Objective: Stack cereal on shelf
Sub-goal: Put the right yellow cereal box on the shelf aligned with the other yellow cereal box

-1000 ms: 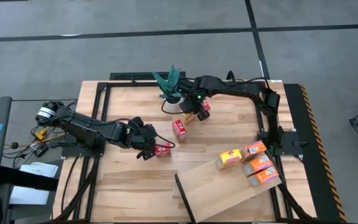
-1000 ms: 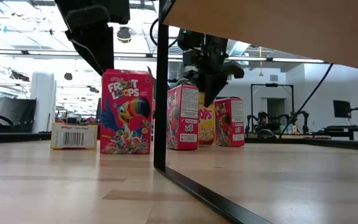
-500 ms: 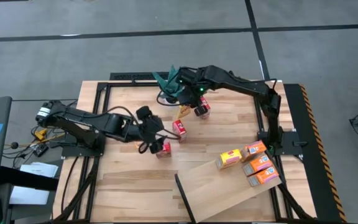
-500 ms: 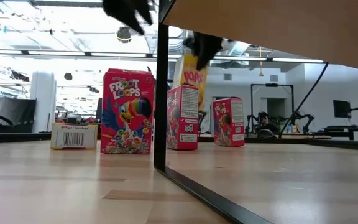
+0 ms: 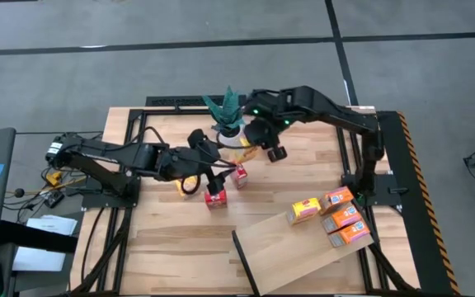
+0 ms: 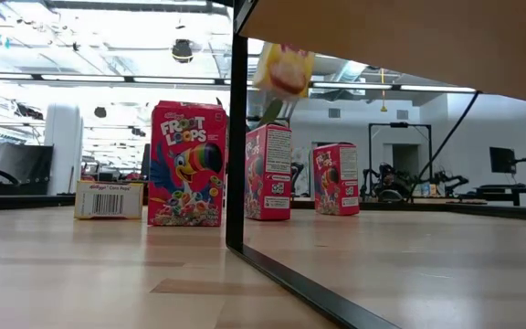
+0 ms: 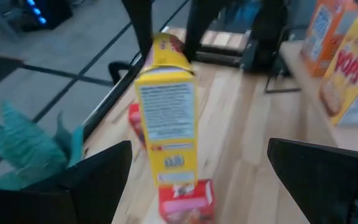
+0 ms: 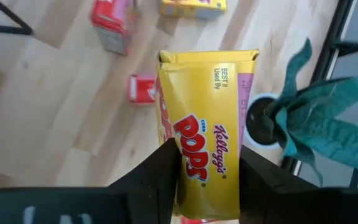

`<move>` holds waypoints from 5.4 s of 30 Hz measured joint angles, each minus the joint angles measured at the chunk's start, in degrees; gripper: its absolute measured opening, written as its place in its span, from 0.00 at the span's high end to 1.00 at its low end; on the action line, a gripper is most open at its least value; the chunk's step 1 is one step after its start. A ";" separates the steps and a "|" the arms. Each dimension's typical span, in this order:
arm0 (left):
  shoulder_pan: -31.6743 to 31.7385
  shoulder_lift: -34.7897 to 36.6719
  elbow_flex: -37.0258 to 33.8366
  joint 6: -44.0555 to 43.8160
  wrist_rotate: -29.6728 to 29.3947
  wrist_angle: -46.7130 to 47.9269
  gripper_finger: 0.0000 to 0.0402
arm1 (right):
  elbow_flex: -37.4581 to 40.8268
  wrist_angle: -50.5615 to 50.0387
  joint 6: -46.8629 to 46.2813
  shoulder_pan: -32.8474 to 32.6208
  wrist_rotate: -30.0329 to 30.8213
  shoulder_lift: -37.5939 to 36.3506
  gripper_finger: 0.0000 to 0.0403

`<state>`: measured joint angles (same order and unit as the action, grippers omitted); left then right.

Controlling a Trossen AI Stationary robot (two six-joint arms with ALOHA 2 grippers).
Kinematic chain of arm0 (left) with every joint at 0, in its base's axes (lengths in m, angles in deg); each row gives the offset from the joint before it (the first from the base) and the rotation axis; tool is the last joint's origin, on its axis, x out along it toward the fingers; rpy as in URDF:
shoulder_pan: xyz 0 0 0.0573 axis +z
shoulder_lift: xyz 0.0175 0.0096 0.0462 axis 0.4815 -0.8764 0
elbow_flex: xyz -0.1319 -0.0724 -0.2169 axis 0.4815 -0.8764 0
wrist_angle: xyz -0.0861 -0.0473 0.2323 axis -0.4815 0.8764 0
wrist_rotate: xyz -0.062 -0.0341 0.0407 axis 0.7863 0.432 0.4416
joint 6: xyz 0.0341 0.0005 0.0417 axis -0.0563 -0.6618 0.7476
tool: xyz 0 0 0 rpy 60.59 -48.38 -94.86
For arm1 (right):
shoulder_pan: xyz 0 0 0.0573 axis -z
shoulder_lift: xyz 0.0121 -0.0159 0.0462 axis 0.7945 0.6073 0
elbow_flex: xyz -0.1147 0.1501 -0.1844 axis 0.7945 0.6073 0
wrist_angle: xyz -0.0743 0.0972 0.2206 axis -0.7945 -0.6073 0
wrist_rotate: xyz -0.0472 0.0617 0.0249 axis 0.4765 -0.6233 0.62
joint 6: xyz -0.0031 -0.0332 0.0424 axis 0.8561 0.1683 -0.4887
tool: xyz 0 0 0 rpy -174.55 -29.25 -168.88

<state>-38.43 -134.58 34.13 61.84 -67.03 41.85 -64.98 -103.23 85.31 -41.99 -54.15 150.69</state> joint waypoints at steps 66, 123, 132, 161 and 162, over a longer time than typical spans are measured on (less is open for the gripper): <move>-1.63 -6.11 -0.55 -1.56 1.48 -15.49 0.57 | -1.98 1.80 -11.32 -12.55 7.65 -3.64 0.47; -17.85 -56.01 43.77 4.75 -9.12 -39.27 0.59 | -7.69 0.46 -49.86 -48.49 10.12 -26.80 0.67; -15.31 -55.90 43.64 1.08 -7.71 -37.19 0.59 | -7.72 0.48 -50.06 -52.05 10.17 -27.13 0.68; -13.61 -55.77 43.60 -3.37 4.41 -30.62 0.39 | -7.72 2.62 -50.26 -52.29 10.25 -27.16 0.66; -13.50 -55.77 43.60 -3.62 4.57 -30.67 0.38 | -7.72 2.66 -50.26 -52.29 10.25 -27.16 0.66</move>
<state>-51.93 -190.34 77.73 58.22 -62.47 11.19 -72.69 -100.57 35.05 -94.27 -43.90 123.53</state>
